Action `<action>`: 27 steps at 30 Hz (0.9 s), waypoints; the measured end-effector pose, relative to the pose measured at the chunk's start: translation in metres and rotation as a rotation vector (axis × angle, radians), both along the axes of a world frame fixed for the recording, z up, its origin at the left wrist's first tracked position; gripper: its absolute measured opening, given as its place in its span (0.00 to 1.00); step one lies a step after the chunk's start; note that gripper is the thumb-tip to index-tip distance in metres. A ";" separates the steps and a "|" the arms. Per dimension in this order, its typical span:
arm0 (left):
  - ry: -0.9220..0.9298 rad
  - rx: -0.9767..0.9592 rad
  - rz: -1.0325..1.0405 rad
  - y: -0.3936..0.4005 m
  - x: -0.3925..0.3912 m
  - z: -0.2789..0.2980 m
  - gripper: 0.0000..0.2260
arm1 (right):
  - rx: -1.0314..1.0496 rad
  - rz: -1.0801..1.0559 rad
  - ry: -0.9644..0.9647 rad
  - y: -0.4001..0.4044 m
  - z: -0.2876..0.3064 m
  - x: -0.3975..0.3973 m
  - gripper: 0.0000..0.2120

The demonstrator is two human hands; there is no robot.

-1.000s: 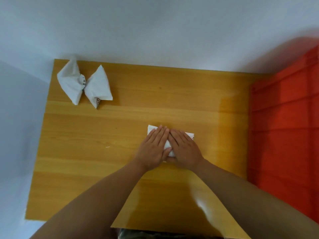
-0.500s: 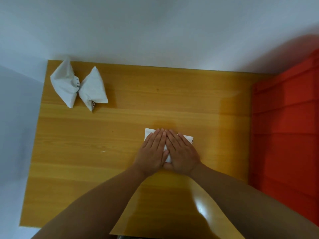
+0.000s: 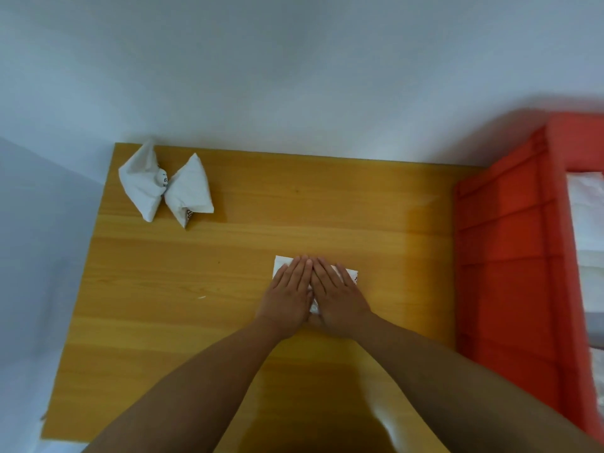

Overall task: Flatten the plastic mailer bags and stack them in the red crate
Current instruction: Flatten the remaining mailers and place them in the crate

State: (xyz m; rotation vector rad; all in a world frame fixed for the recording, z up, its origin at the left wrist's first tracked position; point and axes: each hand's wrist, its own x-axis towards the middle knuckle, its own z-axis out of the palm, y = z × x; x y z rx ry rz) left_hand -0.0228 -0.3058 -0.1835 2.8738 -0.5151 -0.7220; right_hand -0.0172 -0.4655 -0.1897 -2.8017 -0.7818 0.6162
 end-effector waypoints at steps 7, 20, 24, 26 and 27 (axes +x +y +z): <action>0.192 0.057 0.024 0.005 0.021 0.033 0.34 | -0.131 -0.154 0.090 -0.016 0.034 0.007 0.50; -0.530 0.066 -0.128 0.018 0.066 0.088 0.19 | -0.103 -0.053 -0.352 -0.008 0.096 0.063 0.23; -0.620 0.013 -0.119 0.020 0.056 0.078 0.12 | -0.073 -0.061 -0.465 -0.009 0.093 0.052 0.23; -0.564 0.008 -0.141 0.021 0.041 0.065 0.14 | -0.073 -0.024 -0.448 -0.009 0.081 0.036 0.24; -0.520 0.002 -0.159 0.022 0.033 0.058 0.15 | -0.071 0.010 -0.415 -0.009 0.076 0.028 0.23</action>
